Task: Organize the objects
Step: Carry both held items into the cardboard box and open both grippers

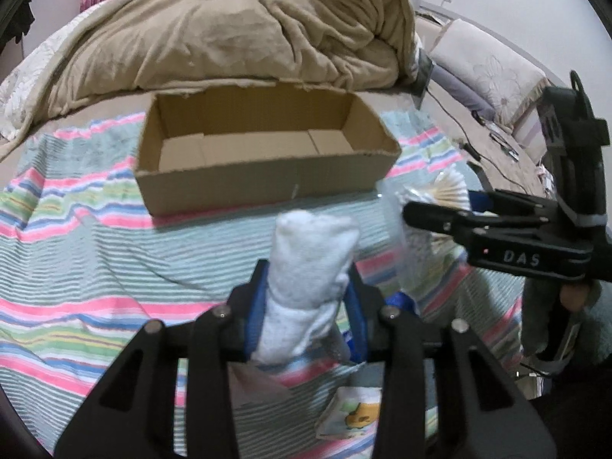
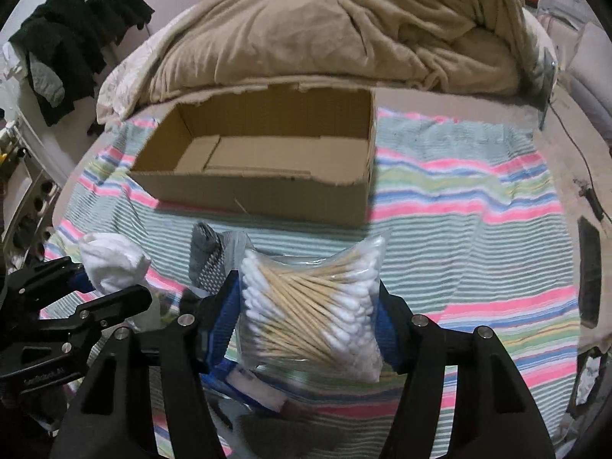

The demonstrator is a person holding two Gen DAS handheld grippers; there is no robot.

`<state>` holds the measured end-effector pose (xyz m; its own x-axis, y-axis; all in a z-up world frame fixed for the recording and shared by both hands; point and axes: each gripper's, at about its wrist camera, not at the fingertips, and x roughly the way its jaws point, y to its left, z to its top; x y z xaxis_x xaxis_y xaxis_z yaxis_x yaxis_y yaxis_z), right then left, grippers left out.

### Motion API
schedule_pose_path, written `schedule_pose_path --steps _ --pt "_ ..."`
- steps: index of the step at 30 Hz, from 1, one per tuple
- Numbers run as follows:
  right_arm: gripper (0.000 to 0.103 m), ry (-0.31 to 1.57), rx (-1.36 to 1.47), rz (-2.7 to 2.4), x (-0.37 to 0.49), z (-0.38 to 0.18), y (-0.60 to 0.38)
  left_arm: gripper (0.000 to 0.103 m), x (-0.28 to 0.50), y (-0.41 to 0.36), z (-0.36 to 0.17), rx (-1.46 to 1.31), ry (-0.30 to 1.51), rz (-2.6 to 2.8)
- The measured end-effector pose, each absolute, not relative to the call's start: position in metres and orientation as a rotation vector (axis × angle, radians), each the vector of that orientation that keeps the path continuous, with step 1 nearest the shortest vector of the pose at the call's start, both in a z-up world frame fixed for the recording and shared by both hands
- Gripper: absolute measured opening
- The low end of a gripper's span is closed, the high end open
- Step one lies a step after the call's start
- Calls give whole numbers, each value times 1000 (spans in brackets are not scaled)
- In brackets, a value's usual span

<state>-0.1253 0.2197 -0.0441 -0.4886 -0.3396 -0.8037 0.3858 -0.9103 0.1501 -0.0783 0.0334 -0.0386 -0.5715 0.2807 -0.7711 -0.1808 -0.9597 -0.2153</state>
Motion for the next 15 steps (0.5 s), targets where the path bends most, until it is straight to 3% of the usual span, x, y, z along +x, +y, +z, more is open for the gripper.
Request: schedule_pose_path --steps 15 --pt "65 37 1130 -2441 -144 2 224 38 -103 18 -3 -1205 -212 2652"
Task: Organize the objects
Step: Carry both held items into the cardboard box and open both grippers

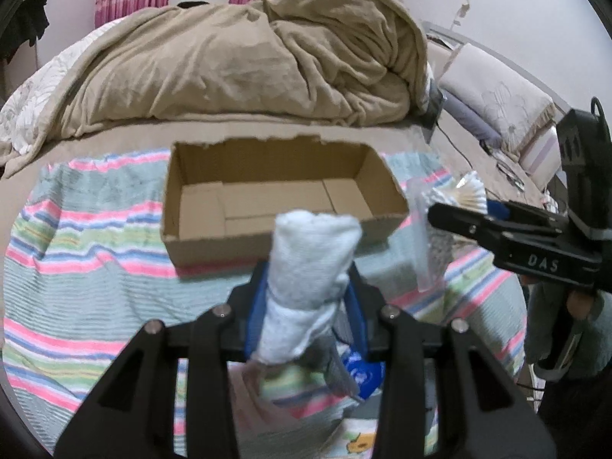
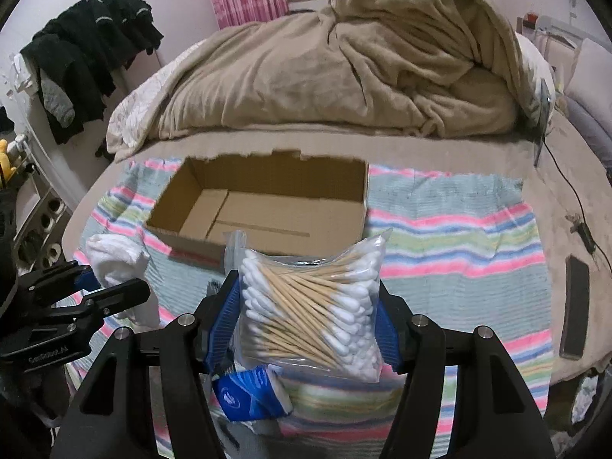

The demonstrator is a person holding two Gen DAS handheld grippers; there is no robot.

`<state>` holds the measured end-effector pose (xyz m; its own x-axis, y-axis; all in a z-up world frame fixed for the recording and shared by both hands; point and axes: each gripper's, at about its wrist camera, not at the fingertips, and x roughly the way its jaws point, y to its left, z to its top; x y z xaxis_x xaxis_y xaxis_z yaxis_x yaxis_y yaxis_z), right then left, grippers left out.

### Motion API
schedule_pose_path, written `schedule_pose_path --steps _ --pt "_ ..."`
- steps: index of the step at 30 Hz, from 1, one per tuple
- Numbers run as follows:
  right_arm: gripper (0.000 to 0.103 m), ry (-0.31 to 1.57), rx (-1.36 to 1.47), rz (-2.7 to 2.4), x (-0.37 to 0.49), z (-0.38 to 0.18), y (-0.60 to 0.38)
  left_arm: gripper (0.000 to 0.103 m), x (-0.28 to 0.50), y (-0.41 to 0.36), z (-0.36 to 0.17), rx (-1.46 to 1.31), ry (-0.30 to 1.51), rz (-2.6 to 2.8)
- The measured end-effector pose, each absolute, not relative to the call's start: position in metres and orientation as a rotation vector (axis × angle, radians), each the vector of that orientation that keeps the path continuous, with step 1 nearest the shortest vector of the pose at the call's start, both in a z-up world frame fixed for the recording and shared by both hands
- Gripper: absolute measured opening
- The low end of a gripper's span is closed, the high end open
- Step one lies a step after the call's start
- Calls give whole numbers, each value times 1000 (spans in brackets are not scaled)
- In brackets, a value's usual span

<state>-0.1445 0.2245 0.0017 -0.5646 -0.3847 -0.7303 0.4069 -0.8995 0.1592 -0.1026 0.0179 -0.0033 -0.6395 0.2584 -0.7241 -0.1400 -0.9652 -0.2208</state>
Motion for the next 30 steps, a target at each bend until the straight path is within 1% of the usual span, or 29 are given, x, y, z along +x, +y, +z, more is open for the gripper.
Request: schedule_pose_path --steps 8,17,24,30 --pt "65 49 1078 -2428 -166 13 211 38 -126 11 8 -1159 -250 2677" --pt "65 60 1055 -2417 -194 15 197 38 -155 8 8 -1127 -282 2677" --pt "65 47 1063 -2419 -217 8 191 38 -180 5 -1 -1126 -318 2681" --pt "65 19 1096 -2417 -235 -6 188 38 -200 7 -19 -1149 -342 2669"
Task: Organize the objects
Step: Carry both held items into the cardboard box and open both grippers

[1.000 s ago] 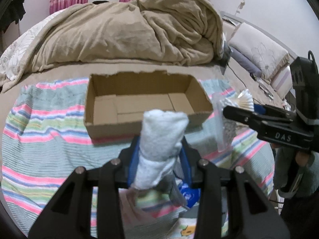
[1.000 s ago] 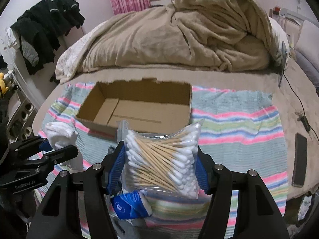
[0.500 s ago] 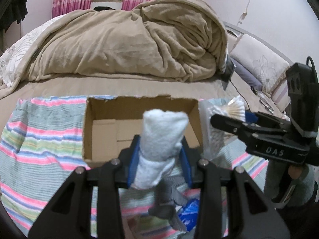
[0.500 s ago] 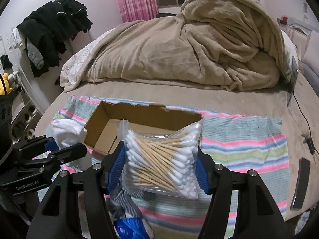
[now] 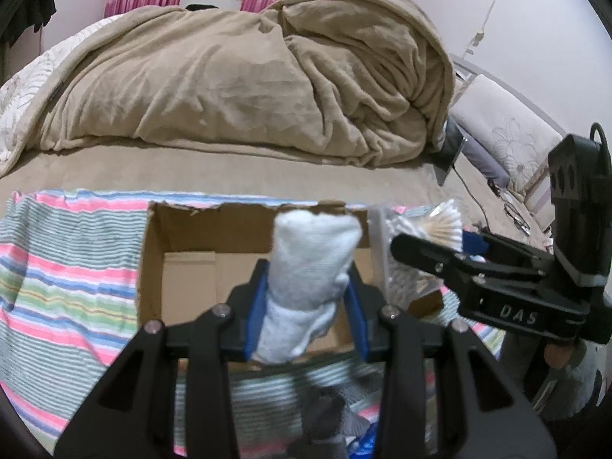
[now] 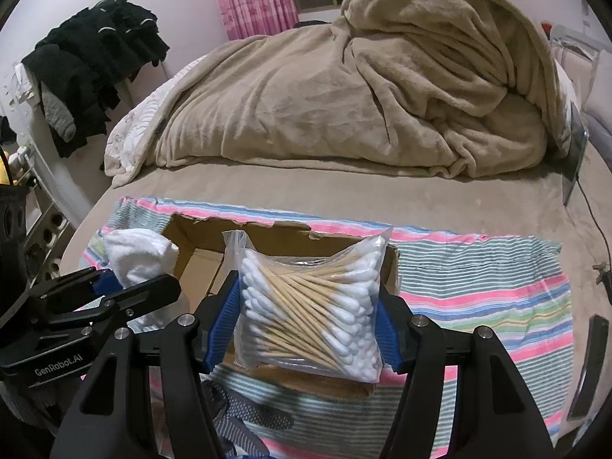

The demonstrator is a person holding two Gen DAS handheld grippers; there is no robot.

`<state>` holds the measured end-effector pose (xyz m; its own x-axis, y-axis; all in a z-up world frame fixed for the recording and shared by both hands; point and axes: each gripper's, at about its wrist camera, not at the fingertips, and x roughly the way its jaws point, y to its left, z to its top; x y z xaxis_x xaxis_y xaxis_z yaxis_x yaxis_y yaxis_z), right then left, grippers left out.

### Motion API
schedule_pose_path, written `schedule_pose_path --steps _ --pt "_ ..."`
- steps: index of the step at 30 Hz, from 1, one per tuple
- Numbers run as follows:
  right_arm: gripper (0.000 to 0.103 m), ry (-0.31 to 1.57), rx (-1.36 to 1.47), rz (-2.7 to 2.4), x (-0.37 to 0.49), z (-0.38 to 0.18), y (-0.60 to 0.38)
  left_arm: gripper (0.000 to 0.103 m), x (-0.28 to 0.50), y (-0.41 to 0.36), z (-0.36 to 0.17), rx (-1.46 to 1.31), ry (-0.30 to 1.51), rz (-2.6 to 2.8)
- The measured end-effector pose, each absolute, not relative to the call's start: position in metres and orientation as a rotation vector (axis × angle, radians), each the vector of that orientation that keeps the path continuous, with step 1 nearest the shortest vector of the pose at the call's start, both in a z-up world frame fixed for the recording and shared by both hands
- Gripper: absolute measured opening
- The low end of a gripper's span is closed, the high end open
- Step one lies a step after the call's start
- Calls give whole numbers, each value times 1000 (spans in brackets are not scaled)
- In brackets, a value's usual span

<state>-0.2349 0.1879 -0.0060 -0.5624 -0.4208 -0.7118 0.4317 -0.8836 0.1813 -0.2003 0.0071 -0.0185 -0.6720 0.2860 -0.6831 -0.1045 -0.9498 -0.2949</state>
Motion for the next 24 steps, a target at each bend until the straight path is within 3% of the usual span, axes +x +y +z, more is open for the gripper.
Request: schedule_pose_path --steps 15,20,24 --pt "67 7 1199 -2387 -250 -44 181 46 -225 18 -56 -1303 -280 2637" --pt "67 -13 1200 -2395 -249 -44 185 72 -218 13 -50 -1291 -290 2670" --pt "78 -17 1182 -2414 -243 -38 189 79 -208 8 -39 -1269 -286 2701"
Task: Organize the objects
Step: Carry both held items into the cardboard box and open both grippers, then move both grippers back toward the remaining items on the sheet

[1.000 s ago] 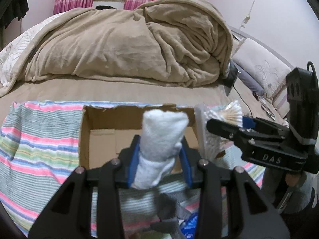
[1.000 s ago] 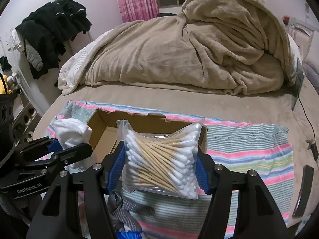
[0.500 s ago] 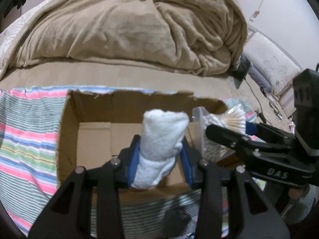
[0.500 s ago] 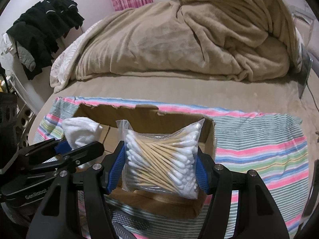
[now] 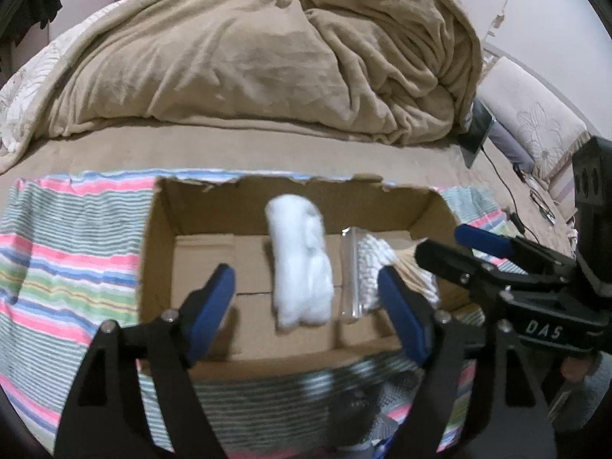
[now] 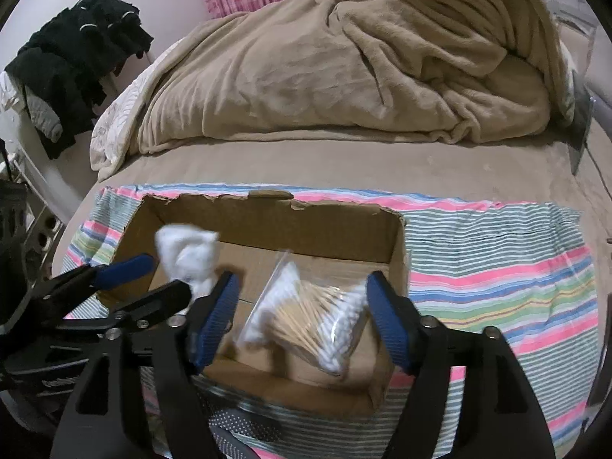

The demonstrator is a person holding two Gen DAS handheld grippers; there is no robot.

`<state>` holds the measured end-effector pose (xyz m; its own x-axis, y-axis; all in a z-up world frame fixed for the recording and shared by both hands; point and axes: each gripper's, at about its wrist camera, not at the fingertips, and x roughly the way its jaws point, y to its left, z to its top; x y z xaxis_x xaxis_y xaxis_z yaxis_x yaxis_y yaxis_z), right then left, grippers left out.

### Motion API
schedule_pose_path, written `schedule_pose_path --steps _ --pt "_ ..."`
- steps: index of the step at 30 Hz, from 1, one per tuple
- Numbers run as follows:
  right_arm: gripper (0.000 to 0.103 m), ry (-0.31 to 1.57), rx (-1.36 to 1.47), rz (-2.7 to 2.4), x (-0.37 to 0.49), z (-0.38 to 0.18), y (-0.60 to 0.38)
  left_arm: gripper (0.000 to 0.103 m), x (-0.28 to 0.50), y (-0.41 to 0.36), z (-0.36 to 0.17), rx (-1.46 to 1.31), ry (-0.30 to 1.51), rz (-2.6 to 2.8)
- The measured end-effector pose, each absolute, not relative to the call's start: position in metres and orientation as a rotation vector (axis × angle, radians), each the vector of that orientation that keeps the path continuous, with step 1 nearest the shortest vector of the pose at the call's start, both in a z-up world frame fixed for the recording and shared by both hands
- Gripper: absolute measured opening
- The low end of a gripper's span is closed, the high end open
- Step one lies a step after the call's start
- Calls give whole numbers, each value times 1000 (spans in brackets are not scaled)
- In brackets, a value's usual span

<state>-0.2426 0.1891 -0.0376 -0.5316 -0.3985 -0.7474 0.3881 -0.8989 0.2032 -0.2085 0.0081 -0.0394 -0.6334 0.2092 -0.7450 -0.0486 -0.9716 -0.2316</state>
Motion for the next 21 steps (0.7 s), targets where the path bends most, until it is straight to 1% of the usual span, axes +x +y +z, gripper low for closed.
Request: schedule_pose_path --steps 1,4,21 --pt "81 -18 1180 -2417 -241 -36 190 79 -206 7 -37 -1263 -282 2709" --pt "84 -12 1166 -2426 -233 -29 192 79 -196 6 -29 -1247 -271 2720" --pt "85 21 1111 -2457 -180 0 201 79 -132 2 4 -1171 -249 2764"
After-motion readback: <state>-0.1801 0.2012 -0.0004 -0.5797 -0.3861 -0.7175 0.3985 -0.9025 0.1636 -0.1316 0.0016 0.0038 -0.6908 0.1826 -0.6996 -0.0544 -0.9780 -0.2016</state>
